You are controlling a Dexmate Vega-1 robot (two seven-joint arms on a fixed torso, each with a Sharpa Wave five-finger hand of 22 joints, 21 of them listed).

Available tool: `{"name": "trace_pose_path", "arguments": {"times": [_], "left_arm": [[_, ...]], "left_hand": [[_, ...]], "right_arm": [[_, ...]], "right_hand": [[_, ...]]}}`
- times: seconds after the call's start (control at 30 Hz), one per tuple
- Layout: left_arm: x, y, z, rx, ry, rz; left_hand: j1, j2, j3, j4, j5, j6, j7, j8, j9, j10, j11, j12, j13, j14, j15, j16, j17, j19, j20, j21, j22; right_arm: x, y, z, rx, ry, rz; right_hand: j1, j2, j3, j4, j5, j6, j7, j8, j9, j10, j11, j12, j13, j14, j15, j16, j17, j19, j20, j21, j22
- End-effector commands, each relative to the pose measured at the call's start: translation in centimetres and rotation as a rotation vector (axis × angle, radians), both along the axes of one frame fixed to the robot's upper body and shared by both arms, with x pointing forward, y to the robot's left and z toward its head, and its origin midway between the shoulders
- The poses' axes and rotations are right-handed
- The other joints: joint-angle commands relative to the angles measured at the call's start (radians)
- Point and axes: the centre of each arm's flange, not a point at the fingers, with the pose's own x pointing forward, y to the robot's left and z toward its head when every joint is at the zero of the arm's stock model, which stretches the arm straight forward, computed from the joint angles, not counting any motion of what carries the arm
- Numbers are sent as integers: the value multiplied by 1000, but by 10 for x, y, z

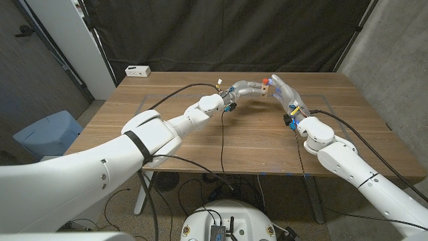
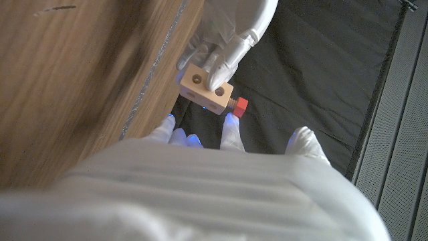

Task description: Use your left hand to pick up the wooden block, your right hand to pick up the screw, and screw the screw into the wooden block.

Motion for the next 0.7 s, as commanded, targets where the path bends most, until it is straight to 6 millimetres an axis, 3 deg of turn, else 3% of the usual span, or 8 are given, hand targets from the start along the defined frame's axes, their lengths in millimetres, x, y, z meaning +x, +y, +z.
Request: {"name": "trace_pose_path", "arguments": {"times": [0.03,0.7], "left_arm": [[1,-1,-2,-1,14,-3],[4,-2,-1,5,41,19]], "left_hand": [[-7,1,8,3,8,6,4,6,4,0,1,0,0,-3,1,-1,3,2,7,4,1],[-9,0,8,4,8,8,3,6,4,0,1,0,0,-2,-1,-1,3,2,5,4,1]], "right_arm": [[-8,1,-2,-14,-1,-10],[-15,5,-4,-60,12,-8]], "right_hand": [[3,14,4,-7,2,10,-2,2,1,3,-4,5,3,-52,-7,6,0,8,2,4,2],[1,17,4,-10,2,12,-8,0,1,4,-6,5,3,-53,-8,6,-1,10,1,3,2]]}}
